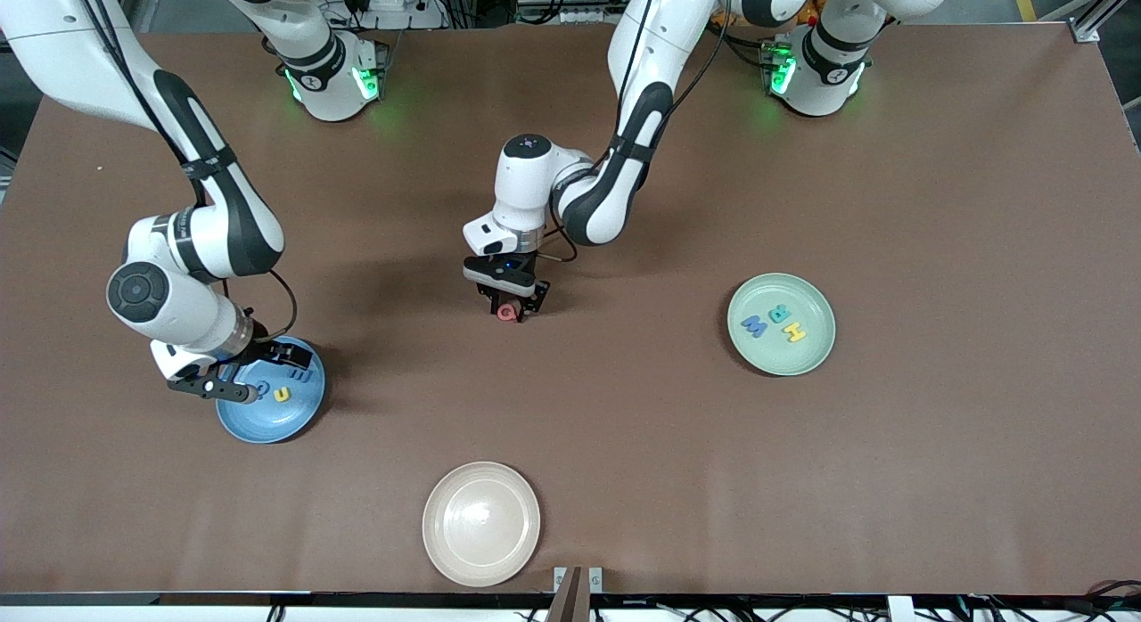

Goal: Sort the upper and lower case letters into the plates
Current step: 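Lower the open left gripper around the pink Q, then close the left gripper on the pink Q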

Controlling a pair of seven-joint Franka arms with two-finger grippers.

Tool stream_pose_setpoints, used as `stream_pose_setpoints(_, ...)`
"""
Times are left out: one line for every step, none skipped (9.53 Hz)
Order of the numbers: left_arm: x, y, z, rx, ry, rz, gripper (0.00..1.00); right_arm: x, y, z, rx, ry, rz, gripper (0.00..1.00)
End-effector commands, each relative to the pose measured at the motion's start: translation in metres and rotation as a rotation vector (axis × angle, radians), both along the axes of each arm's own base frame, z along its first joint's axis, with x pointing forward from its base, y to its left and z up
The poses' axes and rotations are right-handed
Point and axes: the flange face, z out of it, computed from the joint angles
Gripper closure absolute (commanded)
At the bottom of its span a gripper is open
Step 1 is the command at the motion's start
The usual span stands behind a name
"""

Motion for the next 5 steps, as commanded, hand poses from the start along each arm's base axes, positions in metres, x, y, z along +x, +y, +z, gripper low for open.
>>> stream_pose_setpoints(-0.0139,-0.0091,-0.0165,0.027,0.006,0.050,0.46,0.0031,0.0027,0.0019,-0.012,0.001,0.003,0.00)
stream_pose_setpoints(-0.0139,-0.0091,-0.0165,0.027,0.007,0.050,0.46,0.0033,0.0026,0.0029,-0.013,-0.001,0.001,0.00)
stream_pose_setpoints(-0.0139,-0.0091,-0.0165,0.027,0.007,0.050,0.46,0.0033,0.0026,0.0029,-0.013,-0.001,0.001,0.00)
stream_pose_setpoints(-0.0140,-0.0091,-0.0166,0.030,0.004,0.045,0.48,0.0037,0.0035,0.0036,-0.012,-0.003,0.002,0.00)
stream_pose_setpoints(-0.0130,-0.0090,-0.0159,0.029,0.003,0.045,0.53,0.0031,0.0064,0.0030,-0.012,-0.001,0.007,0.00)
